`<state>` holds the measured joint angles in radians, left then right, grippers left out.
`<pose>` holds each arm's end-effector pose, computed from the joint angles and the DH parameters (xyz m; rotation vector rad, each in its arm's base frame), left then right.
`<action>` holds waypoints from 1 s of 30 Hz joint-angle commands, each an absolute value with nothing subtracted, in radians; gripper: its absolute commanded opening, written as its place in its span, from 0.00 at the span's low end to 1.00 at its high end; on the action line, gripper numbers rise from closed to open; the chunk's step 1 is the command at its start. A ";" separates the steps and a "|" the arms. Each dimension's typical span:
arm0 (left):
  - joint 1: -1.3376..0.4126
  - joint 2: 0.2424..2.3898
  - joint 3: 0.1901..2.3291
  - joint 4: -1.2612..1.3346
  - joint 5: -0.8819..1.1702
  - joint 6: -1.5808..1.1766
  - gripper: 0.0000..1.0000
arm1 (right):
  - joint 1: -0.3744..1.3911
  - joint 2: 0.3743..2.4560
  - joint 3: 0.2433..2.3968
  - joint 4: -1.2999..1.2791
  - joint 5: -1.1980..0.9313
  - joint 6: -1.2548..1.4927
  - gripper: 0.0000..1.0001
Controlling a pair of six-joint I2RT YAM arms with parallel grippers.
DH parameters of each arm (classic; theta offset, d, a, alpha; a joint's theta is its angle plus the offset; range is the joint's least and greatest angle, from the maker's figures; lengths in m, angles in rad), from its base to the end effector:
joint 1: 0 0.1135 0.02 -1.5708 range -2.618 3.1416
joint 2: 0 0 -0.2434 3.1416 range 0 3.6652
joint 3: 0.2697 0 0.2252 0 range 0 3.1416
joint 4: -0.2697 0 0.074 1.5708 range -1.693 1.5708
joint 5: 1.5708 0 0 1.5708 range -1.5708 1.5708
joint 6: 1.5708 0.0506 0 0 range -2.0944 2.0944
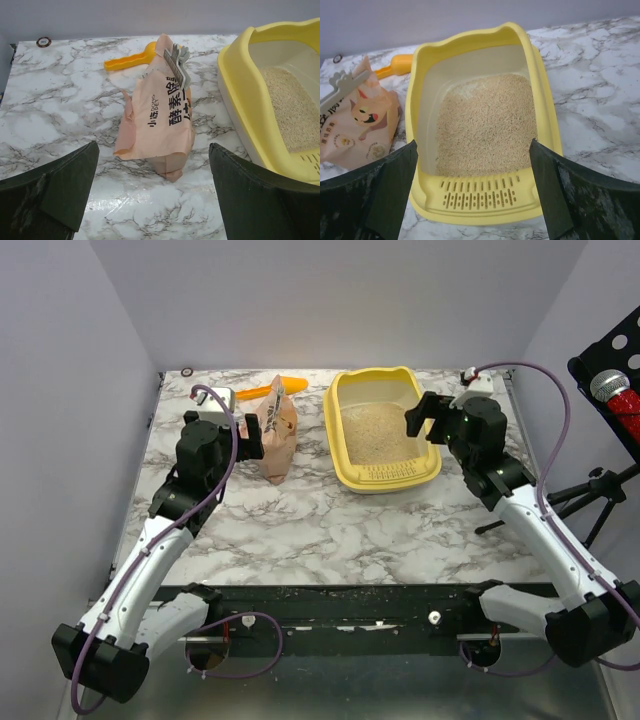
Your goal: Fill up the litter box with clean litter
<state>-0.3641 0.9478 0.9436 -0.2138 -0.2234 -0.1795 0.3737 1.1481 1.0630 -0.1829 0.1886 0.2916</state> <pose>0.2056 -0.0663 0.3436 0.0045 1.7873 -0.1913 0.2463 0.0864 0.3441 0.0570 1.8430 0.2935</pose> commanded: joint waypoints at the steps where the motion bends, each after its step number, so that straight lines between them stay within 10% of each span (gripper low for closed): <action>1: -0.367 0.939 0.922 -0.203 -0.178 -0.189 0.99 | 0.374 1.106 1.074 -0.182 0.294 0.318 1.00; 30: -0.382 1.333 1.166 -0.285 -0.256 -0.183 0.99 | 0.377 1.201 1.097 -0.244 -0.066 0.287 1.00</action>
